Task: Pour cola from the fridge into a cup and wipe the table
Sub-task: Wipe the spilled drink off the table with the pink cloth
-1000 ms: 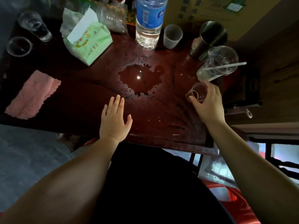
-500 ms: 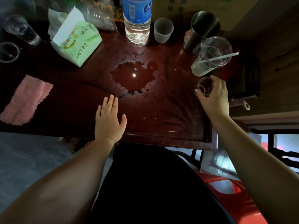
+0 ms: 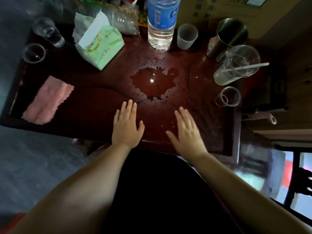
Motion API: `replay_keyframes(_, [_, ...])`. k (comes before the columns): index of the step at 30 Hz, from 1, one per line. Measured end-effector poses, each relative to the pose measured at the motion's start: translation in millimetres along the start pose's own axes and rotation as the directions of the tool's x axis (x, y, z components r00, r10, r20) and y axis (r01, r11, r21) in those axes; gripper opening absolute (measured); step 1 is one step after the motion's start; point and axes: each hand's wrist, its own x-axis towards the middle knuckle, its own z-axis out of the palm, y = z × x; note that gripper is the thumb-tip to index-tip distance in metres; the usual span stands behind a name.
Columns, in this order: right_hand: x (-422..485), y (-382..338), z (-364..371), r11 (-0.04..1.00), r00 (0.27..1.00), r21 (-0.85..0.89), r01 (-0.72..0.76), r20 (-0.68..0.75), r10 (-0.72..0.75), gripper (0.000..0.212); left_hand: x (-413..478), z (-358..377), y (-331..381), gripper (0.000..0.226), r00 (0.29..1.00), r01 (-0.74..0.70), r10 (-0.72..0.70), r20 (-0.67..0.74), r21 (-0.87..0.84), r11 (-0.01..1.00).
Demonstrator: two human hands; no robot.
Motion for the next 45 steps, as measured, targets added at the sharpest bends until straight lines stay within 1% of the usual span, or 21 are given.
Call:
replay_keyframes(1, [-0.8, -10.3, 10.1, 1.0, 0.998, 0.001, -0.001, 0.065, 0.001, 0.077, -0.4, 0.3, -0.7, 0.066, 1.0, -0.004, 0.004, 0.001, -0.003, 1.0])
replay_keyframes(3, [2.5, -31.6, 23.1, 0.999, 0.987, 0.008, 0.04, 0.156, -0.04, 0.073, -0.7, 0.5, -2.7, 0.065, 1.0, -0.019, 0.019, 0.002, -0.005, 1.0])
replay_keyframes(5, [6.5, -51.2, 30.9, 0.995, 0.972, 0.006, 0.101, 0.211, -0.1, 0.066, 0.7, -1.6, -7.6, 0.063, 0.999, -0.05, 0.05, 0.018, -0.01, 0.999])
replay_keyframes(7, [9.2, -62.8, 40.9, 0.994, 0.958, -0.024, 0.108, 0.269, -0.097, 0.064, 4.4, -7.7, -18.3, 0.061, 0.991, -0.119, 0.119, 0.055, 0.006, 0.993])
replay_keyframes(9, [10.5, -66.4, 53.4, 0.985, 0.951, -0.117, 0.125, 0.298, -0.085, 0.065, 5.9, -16.8, -35.0, 0.061, 0.973, -0.216, 0.211, 0.096, 0.044, 0.975])
replay_keyframes(11, [8.3, -67.8, 62.9, 0.958, 0.953, -0.244, 0.148, 0.293, -0.072, 0.075, 2.0, -26.0, -59.1, 0.063, 0.96, -0.27, 0.265, 0.086, 0.059, 0.961])
replay_keyframes(13, [6.5, -67.7, 68.1, 0.939, 0.96, -0.313, 0.141, 0.273, -0.053, 0.08, -3.3, -35.4, -90.2, 0.065, 0.97, -0.243, 0.241, 0.045, 0.057, 0.968])
replay_keyframes(17, [3.3, -76.9, 71.4, 0.946, 0.975, -0.314, 0.083, 0.224, -0.011, 0.083, -5.9, -60.5, -164.6, 0.072, 0.989, -0.125, 0.13, -0.072, 0.072, 0.989])
replay_keyframes(19, [3.0, -83.5, 74.9, 0.956, 0.985, -0.292, 0.026, 0.171, 0.025, 0.082, -3.1, -73.9, -197.4, 0.075, 0.996, -0.06, 0.065, -0.065, 0.073, 0.996])
replay_keyframes(22, [3.6, -95.9, 82.6, 0.968, 0.995, -0.244, -0.062, 0.065, 0.08, 0.078, 5.7, -87.7, -236.1, 0.079, 0.998, 0.059, -0.06, 0.003, 0.104, 0.993])
replay_keyframes(24, [4.5, -102.4, 88.2, 0.969, 0.994, -0.225, -0.103, 0.012, 0.108, 0.075, 12.6, -93.2, -251.3, 0.075, 0.999, 0.041, -0.042, 0.012, 0.133, 0.99])
replay_keyframes(26, [4.2, -107.4, 92.0, 0.967, 0.991, -0.216, -0.132, -0.02, 0.131, 0.074, 17.8, -96.1, -257.3, 0.069, 1.0, -0.008, 0.004, 0.028, 0.146, 0.989])
replay_keyframes(29, [3.4, -110.4, 94.5, 0.964, 0.987, -0.214, -0.159, -0.034, 0.155, 0.075, 20.0, -96.2, -255.3, 0.067, 0.998, -0.007, -0.002, 0.06, 0.144, 0.99])
replay_keyframes(32, [3.3, -111.4, 94.9, 0.959, 0.984, -0.22, -0.176, -0.029, 0.174, 0.077, 18.3, -92.4, -241.1, 0.068, 0.996, 0.051, -0.059, 0.062, 0.115, 0.992])
replay_keyframes(35, [3.7, -111.3, 94.0, 0.961, 0.984, -0.212, -0.177, -0.027, 0.175, 0.076, 16.0, -89.0, -212.4, 0.068, 0.99, 0.122, -0.126, 0.064, 0.062, 0.991])
replay_keyframes(37, [4.1, -111.2, 92.7, 0.966, 0.985, -0.192, -0.174, -0.044, 0.169, 0.074, 13.1, -84.3, -191.1, 0.066, 0.993, 0.089, -0.092, 0.076, 0.039, 0.995])
replay_keyframes(41, [11.3, -107.7, 87.3, 0.971, 0.972, -0.088, -0.221, -0.106, 0.211, 0.064, 11.9, -75.9, -156.5, 0.06, 0.986, -0.124, 0.125, 0.114, -0.015, 0.992])
replay_keyframes(43, [16.4, -102.4, 84.6, 0.966, 0.954, -0.047, -0.253, -0.179, 0.241, 0.057, 17.8, -71.8, -147.6, 0.062, 0.976, -0.203, 0.195, 0.094, 0.081, 0.976])
replay_keyframes(45, [23.8, -91.0, 80.9, 0.951, 0.916, -0.017, -0.308, -0.277, 0.292, 0.052, 26.4, -63.7, -143.2, 0.066, 0.953, -0.304, 0.296, 0.069, 0.18, 0.935])
